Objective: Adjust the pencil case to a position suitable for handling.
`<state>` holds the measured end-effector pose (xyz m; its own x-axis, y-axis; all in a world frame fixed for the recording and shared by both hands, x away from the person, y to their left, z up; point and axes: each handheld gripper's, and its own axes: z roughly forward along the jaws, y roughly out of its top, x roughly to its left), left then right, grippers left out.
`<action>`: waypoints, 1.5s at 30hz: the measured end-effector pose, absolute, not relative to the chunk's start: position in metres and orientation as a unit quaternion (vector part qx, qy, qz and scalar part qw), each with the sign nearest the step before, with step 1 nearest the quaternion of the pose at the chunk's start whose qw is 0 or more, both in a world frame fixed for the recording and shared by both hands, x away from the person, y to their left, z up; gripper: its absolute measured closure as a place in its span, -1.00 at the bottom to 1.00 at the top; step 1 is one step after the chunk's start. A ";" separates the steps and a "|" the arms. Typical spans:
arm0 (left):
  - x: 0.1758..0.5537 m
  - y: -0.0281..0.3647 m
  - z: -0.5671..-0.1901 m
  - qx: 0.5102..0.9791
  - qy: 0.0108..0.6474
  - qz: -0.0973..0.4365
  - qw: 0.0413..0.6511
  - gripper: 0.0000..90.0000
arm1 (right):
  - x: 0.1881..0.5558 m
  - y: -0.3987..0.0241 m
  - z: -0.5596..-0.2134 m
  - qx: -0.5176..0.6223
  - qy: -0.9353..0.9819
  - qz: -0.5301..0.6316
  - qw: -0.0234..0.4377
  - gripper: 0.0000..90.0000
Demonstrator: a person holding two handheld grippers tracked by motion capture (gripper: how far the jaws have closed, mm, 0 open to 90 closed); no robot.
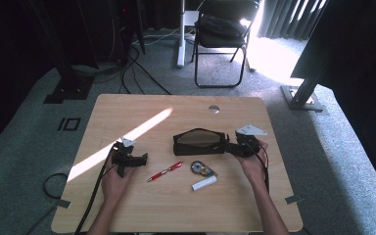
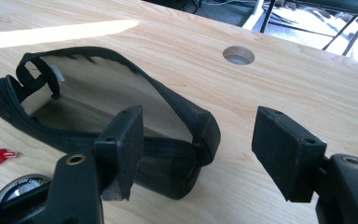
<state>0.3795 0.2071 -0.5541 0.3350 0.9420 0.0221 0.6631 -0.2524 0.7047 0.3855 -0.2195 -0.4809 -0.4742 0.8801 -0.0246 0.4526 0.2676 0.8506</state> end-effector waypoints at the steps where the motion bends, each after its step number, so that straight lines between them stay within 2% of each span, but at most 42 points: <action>1: 0.379 0.207 -0.554 0.758 0.530 0.228 0.306 -0.80 | 0.387 -0.219 -0.481 0.443 0.754 0.411 0.258 -0.23; 17: 0.379 0.207 -0.554 0.758 0.530 0.228 0.306 -0.80 | 0.412 -0.210 -0.485 0.440 0.765 0.399 0.247 -0.18; 31: 0.380 0.207 -0.554 0.757 0.530 0.228 0.306 -0.80 | 0.434 -0.199 -0.500 0.443 0.778 0.384 0.224 -0.03; 45: 0.380 0.207 -0.554 0.758 0.529 0.228 0.306 -0.80 | 0.431 -0.201 -0.504 0.439 0.791 0.368 0.215 -0.01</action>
<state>0.3795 0.2071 -0.5542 0.3350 0.9419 0.0222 0.6623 -0.2522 0.7055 0.4312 -0.2013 -0.5042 -0.5227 0.8524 -0.0171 0.5356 0.3439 0.7713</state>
